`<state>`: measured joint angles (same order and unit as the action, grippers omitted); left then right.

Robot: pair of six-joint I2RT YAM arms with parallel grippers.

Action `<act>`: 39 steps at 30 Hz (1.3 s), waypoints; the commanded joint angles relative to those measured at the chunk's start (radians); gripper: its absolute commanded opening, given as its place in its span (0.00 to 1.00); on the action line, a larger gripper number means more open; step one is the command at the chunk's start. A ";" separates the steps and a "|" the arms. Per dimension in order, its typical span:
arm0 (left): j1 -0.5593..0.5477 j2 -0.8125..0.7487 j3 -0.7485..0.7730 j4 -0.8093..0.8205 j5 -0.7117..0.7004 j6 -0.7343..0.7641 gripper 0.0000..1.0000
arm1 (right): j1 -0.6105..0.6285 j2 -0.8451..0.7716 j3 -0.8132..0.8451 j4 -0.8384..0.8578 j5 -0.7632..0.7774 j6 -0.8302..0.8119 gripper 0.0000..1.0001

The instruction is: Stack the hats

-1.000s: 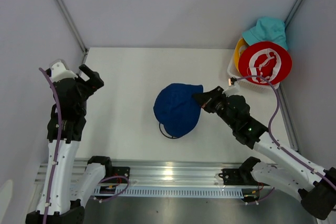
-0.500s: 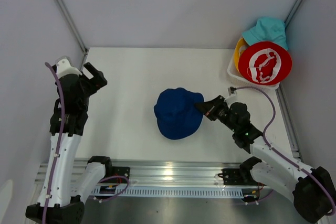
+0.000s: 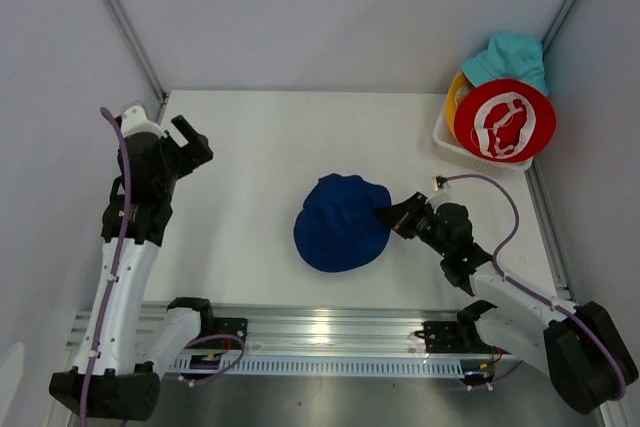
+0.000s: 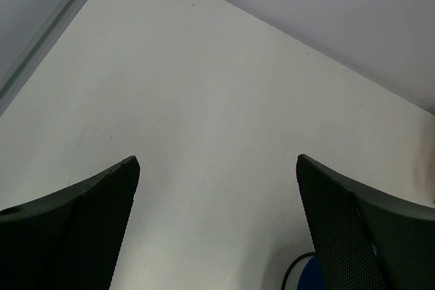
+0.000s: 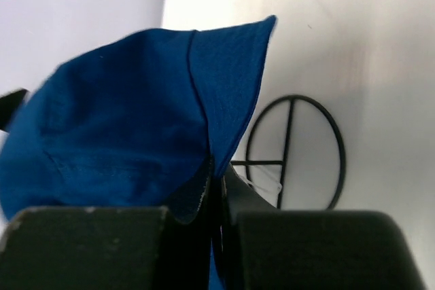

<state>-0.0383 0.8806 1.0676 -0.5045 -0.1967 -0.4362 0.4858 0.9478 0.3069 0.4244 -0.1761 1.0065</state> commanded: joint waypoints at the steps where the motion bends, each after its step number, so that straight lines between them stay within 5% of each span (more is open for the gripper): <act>1: -0.009 0.024 0.012 0.020 0.043 0.004 1.00 | -0.007 0.078 -0.060 0.129 -0.032 -0.085 0.08; 9: -0.069 0.044 0.012 0.027 0.056 -0.012 1.00 | -0.009 0.166 -0.028 0.232 -0.092 -0.092 0.20; 12: -0.109 0.060 0.017 0.027 0.059 -0.015 0.99 | -0.016 0.122 0.017 0.156 -0.109 -0.095 0.39; 13: -0.115 0.063 0.023 0.017 0.071 -0.018 1.00 | -0.016 0.099 0.035 0.122 -0.109 -0.115 0.54; 18: -0.138 0.069 0.029 -0.017 0.160 -0.045 1.00 | -0.032 -0.061 0.286 -0.376 0.027 -0.259 0.98; 23: -0.141 0.057 0.071 -0.043 0.148 -0.009 1.00 | -0.128 -0.101 0.483 -0.769 0.118 -0.373 1.00; 26: -0.141 0.078 0.101 -0.051 0.151 0.022 0.99 | -0.243 -0.086 0.558 -0.854 0.084 -0.413 1.00; 39: -0.141 0.288 0.270 -0.115 0.181 0.154 1.00 | -0.469 0.304 0.958 -0.793 0.250 -0.592 0.99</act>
<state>-0.1726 1.1889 1.3117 -0.5964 -0.0441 -0.3370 0.0517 1.1622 1.1240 -0.3981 -0.0273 0.4892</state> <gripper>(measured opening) 0.994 0.993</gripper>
